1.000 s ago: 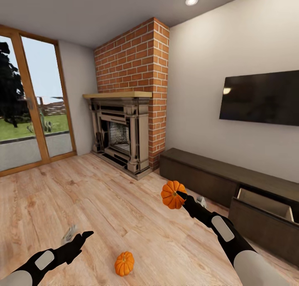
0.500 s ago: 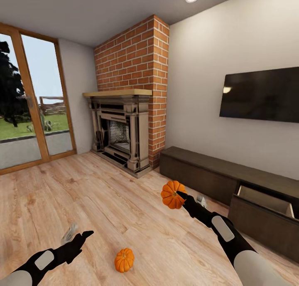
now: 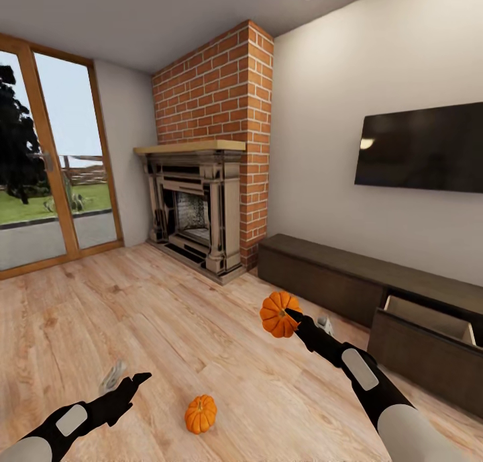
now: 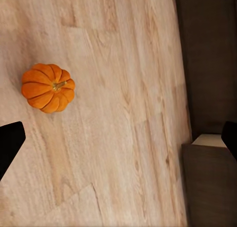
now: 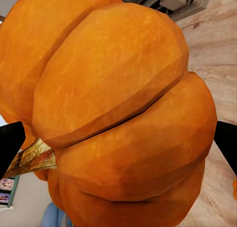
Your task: Place each of the two pumpkins and all three candles from the living room inside a cabinet in the living room (use any cabinet), then make sure every cabinet is closed, and position the cauldron so it is next to a table in the living room.
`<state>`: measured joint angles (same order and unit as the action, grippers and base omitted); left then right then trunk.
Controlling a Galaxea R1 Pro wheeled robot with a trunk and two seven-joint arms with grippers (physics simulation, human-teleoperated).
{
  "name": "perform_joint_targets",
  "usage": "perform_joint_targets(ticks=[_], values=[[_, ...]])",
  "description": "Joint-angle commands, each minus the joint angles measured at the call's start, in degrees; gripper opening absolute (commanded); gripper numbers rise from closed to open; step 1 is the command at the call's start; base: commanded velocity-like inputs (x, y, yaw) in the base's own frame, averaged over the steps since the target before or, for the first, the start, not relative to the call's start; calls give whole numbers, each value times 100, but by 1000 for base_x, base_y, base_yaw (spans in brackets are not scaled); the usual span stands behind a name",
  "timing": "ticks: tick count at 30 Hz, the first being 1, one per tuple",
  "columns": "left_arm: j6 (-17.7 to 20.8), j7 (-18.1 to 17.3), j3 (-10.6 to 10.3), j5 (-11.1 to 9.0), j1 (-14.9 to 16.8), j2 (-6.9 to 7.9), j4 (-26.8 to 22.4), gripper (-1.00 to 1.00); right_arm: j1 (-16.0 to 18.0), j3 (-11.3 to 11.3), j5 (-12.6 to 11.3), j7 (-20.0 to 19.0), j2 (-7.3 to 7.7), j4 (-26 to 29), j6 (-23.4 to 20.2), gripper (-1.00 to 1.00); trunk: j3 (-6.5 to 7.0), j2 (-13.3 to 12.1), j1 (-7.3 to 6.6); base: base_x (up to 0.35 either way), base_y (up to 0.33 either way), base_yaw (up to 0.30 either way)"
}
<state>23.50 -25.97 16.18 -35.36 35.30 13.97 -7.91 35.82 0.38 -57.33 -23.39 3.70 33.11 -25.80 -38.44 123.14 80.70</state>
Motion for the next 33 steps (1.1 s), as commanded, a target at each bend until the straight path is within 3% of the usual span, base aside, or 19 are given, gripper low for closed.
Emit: perform_joint_targets(ticks=[1, 33], values=[[49, -9, 34, -15, 3, -1, -3, 100, 4, 6, -56, 1, 2, 2, -39, -100, -25, 45, 22, 0, 0, 0], [51, -19, 25, -15, 3, 1, -9, 100, 4, 6, -59, -7, 1, 2, -42, -100, -599, 1328, 724, 0, 0, 0]])
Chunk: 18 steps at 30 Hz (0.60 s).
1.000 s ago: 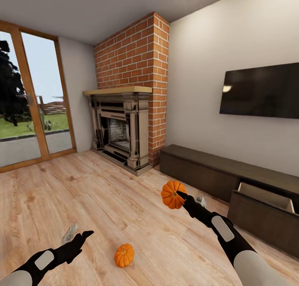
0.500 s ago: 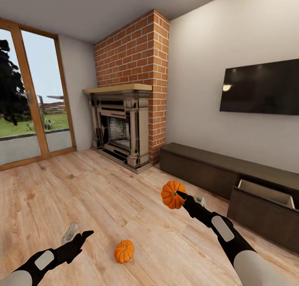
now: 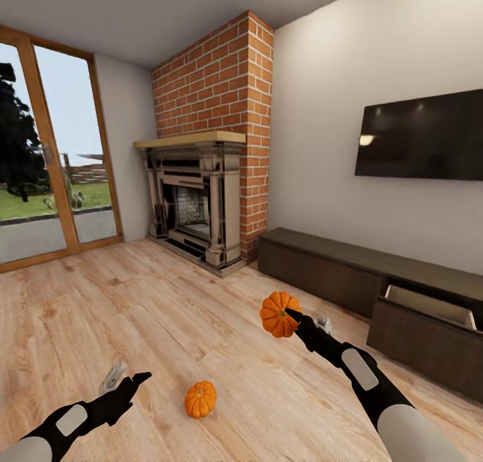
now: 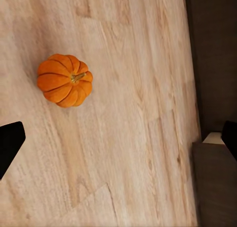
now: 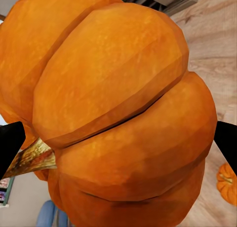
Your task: Place each of the two pumpkins and all three candles from the living room inside a cabinet in the living room (use any cabinet), then make sure every cabinet is closed, and position the cauldron so it is next to a table in the living room.
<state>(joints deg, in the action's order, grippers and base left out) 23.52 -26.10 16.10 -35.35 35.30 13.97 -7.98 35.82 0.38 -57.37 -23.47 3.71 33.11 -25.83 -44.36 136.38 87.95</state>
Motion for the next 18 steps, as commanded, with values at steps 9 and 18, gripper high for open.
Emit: perform_joint_targets(ticks=[9, 18], values=[[49, -9, 34, -15, 3, 0, -2, 100, 4, 6, -54, -64, 6, 2, -43, -100, -168, 365, 197, 0, 0, 0], [53, -9, 34, -14, 3, 0, -2, 100, 4, 6, -54, -70, 7, 2, -44, -100, -334, 687, 375, 0, 0, 0]])
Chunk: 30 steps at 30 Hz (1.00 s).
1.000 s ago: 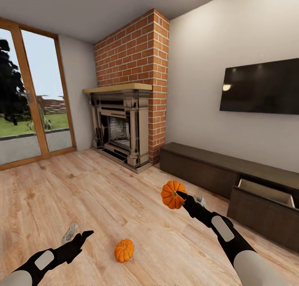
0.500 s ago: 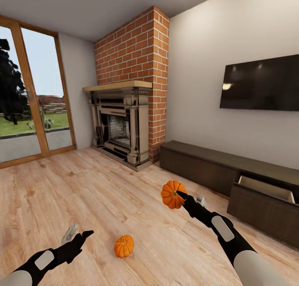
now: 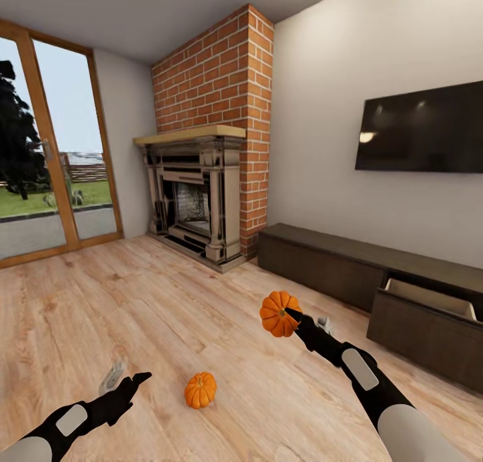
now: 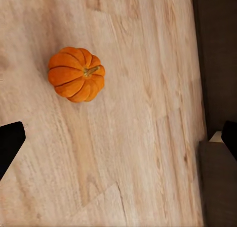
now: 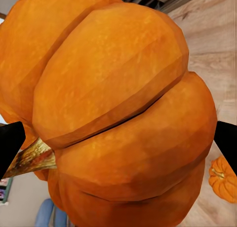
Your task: Place each of the two pumpkins and all three candles from the living room inside a cabinet in the living room (use any cabinet), then make sure every cabinet is closed, and position the cauldron so it is next to a table in the living room.
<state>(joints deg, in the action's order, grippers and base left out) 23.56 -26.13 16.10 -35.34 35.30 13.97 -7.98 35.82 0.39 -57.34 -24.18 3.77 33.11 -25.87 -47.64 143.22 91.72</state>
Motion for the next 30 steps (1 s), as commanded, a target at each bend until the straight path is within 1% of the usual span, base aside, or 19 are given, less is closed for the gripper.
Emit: perform_joint_targets(ticks=[1, 8, 15, 25, 27, 30], values=[[52, -6, 33, -16, 3, 0, -2, 100, 4, 5, -58, 1, 1, 2, -41, -100, -29, 5, 1, 0, 0, 0], [88, -6, 33, -8, 3, 24, 0, 100, 4, 13, -57, 1, 1, 2, -50, -100, -184, 14, 19, 0, 0, 0], [74, 1, 33, -9, 3, 26, -2, 100, 4, 14, -51, -4, 1, 2, -142, -100, -339, 24, 37, 0, 0, 0], [57, 1, 33, -9, 3, 27, 1, 100, 4, 14, -55, -15, 3, 2, -155, -100, -561, 37, 63, 0, 0, 0], [67, -2, 33, -9, 3, 28, -1, 100, 4, 14, -53, -82, 2, 2, -157, -100, -605, 40, 68, 0, 0, 0], [95, -22, 39, -8, 8, 44, -12, 100, 4, 14, -46, -335, 7, 2, -165, -100, -672, 44, 76, 0, 0, 0]])
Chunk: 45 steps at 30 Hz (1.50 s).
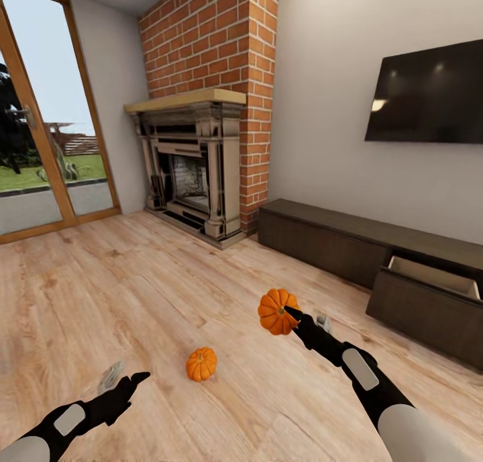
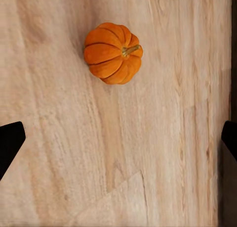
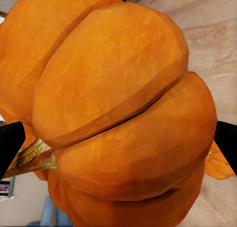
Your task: Place each of the two pumpkins and all three candles from the living room inside a cabinet in the living room (use any cabinet), then make sure every cabinet is closed, and position the cauldron so it is next to a table in the living room.
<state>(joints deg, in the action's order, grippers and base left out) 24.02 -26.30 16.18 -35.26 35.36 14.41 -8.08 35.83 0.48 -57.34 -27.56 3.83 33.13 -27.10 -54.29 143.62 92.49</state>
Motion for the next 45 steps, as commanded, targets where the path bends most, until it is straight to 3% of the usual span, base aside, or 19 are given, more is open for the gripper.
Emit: perform_joint_targets(ticks=[1, 4, 7, 11, 19, 36, 45], values=[[67, -47, 32, -16, 7, 8, -47, 100, 3, 5, -44, -63, 2, 1, -45, -100, -29, 4, 1, 0, 0, 0], [234, -157, 33, -25, 17, 39, -464, 100, 3, 5, -42, -142, 10, 1, -48, -100, -95, 8, 9, 0, 0, 0], [789, -201, 41, -31, 28, 150, -1175, 100, 3, 3, -47, -175, 57, 1, -50, -100, -162, 12, 16, 0, 0, 0], [983, -214, 49, -38, 46, 188, -1492, 100, 3, 3, -52, -197, 132, 1, -50, -100, -250, 18, 27, 0, 0, 0], [1034, -218, 61, -42, 254, 158, -1654, 100, -28, 7, -43, -609, 351, -7, -405, -100, -427, 28, 47, 0, 0, 0], [1086, -249, 62, -24, 320, 121, -1686, 100, -41, 5, -32, -622, 365, -8, -404, -100, -804, 51, 91, 0, 0, 0], [1232, -587, 60, -8, 323, 49, -1688, 100, -41, -3, -2, -611, 348, -8, -402, -100, -1003, 63, 114, 0, 0, 0]])
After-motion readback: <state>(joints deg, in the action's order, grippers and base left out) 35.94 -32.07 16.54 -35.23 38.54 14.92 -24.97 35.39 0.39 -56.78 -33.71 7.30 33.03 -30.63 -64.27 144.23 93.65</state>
